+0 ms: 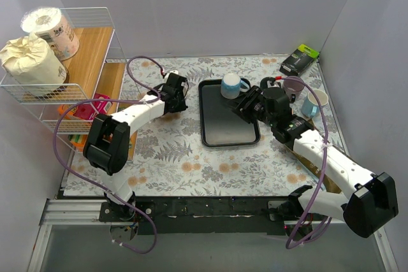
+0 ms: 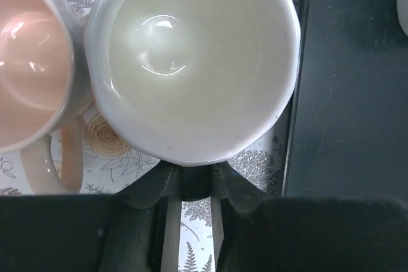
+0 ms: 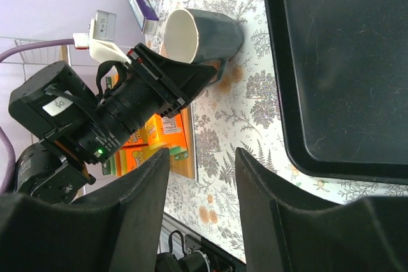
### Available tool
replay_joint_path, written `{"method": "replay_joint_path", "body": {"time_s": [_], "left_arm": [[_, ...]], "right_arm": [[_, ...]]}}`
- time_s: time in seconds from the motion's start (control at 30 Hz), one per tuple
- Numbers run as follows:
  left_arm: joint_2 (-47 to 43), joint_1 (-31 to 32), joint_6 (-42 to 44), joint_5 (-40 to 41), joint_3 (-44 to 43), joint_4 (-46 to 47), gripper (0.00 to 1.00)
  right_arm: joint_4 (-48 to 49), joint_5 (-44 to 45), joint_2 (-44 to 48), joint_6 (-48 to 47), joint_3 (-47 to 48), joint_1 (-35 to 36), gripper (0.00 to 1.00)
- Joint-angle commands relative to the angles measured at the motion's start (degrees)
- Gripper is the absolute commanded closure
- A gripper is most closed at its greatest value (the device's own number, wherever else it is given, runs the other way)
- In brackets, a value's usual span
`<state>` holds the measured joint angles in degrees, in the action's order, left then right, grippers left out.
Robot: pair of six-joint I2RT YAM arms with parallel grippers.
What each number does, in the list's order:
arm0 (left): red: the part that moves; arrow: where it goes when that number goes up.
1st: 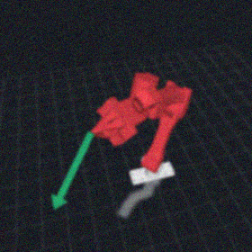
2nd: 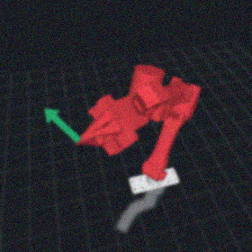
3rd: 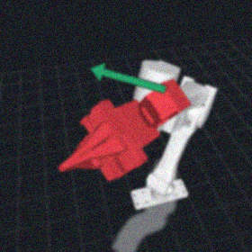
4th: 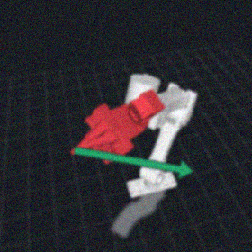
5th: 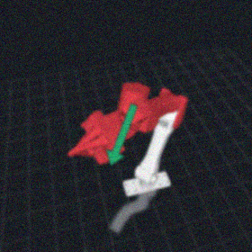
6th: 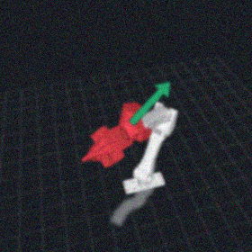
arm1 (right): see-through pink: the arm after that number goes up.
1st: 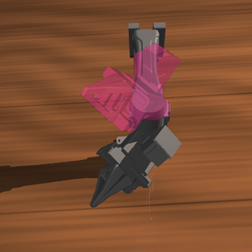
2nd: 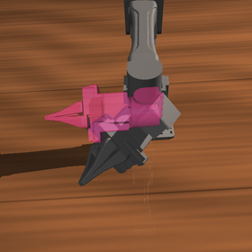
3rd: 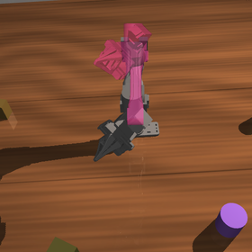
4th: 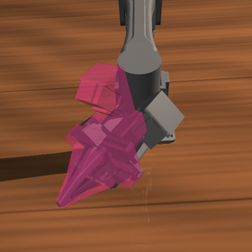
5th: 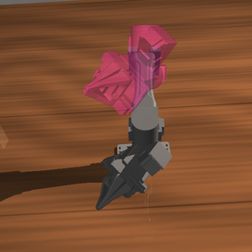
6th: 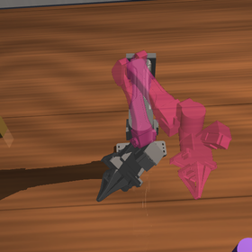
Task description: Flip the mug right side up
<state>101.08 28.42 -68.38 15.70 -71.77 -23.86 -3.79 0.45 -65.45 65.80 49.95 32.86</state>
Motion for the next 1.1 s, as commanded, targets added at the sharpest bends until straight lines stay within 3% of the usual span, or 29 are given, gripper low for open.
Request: {"method": "replay_joint_path", "body": {"time_s": [0.0, 0.4, 0.53, 0.67, 0.87, 1.03, 1.07], "left_arm": [[-0.4, -1.7, 0.9, -3.9, -4.5, 4.2, 1.00], [1.3, -3.8, -5.6, -11.9, -5.7, 2.1, 1.00], [1.7, -3.8, -6.6, -14.2, -7.0, 1.9, 0.91], [2.3, -3.9, -6.7, -14.3, -8.0, 1.0, 0.72], [2.2, -3.9, -5.7, -13.2, -9.2, 0.0, 0.69], [1.4, -3.9, -5.5, -12.5, -9.7, -0.7, 0.62], [1.2, -3.8, -5.5, -12.4, -9.7, -0.9, 0.57]], "right_arm": [[-0.6, 0.6, -0.3, -2.9, 2.2, -0.3, 0.46], [-3.8, 1.8, -2.9, -5.5, 4.3, -0.3, 0.43], [-4.0, 1.7, -3.7, -5.8, 5.1, -0.3, 0.42], [-4.5, 1.4, -4.3, -5.8, 5.6, -0.3, 0.42], [-6.2, 1.4, -5.3, -6.9, 7.1, -0.4, 0.40], [-7.7, 1.2, -6.4, -8.3, 8.6, -0.7, 0.37], [-8.2, 1.2, -6.6, -8.4, 8.8, -0.8, 0.37]]}}
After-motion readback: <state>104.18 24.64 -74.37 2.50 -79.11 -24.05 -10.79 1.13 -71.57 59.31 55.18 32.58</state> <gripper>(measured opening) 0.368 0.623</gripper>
